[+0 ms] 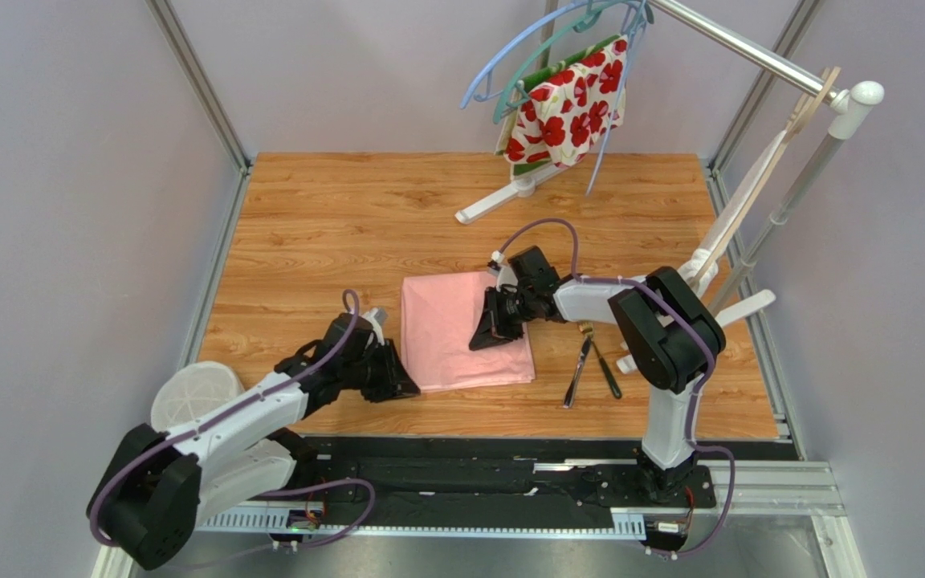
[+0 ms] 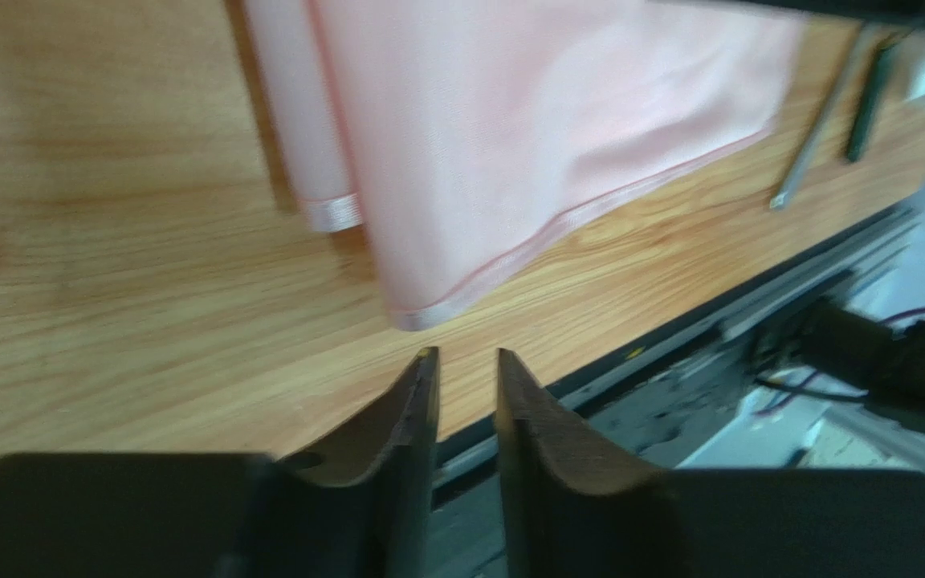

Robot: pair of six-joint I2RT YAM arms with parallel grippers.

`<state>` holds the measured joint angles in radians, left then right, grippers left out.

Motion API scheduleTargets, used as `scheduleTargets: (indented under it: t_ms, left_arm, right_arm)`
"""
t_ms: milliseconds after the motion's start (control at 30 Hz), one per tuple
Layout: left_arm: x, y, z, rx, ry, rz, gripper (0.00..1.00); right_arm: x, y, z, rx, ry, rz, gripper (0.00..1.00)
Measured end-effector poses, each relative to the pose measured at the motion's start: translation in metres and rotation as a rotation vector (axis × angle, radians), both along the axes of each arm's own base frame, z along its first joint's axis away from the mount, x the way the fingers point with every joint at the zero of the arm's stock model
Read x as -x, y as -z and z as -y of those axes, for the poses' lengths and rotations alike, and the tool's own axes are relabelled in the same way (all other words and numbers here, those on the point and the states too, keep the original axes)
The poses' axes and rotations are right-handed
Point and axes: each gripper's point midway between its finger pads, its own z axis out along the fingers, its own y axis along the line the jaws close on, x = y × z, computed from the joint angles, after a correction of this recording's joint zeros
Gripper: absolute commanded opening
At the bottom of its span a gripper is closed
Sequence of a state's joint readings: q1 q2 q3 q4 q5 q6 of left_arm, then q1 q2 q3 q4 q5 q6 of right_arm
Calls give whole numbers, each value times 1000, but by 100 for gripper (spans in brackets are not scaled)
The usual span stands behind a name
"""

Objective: Fold the napkin into a case and place the utensils inside
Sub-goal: Smooth out the square-folded napkin at the center of the board.

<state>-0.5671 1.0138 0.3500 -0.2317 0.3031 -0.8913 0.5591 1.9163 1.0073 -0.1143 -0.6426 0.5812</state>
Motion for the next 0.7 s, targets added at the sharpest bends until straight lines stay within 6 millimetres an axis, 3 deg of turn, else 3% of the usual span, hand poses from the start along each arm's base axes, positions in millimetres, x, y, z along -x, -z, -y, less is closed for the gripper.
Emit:
scheduleTargets:
  t_ms: [33,67,167,267,333,400,567,700]
  left_arm:
    - [-4,-11,1,8,7,33,69]
    - [-10,-24,3,17,6,67,75]
    - [-26,-58,7,30,-9,147,78]
    - [-33,-68,5,13,-35,147,72]
    - [-33,-62,3,-14,-47,111,68]
    - [-29,-49,1,-45,-49,55,65]
    - [-19,-25,8,-36,-37,-64,61]
    - [-11,-8,10,-34,-38,-129,60]
  right_arm:
    - [0,0,0,1,-2,4,9]
    - [0,-1,1,5,-4,7,12]
    - [1,-2,6,39,-8,12,31]
    - [0,-11,12,75,-6,33,55]
    - [-2,-24,16,92,3,66,64]
    - [-5,-39,22,107,16,111,67]
    - [-14,-77,46,130,74,217,69]
    - [-14,-82,71,162,119,242,69]
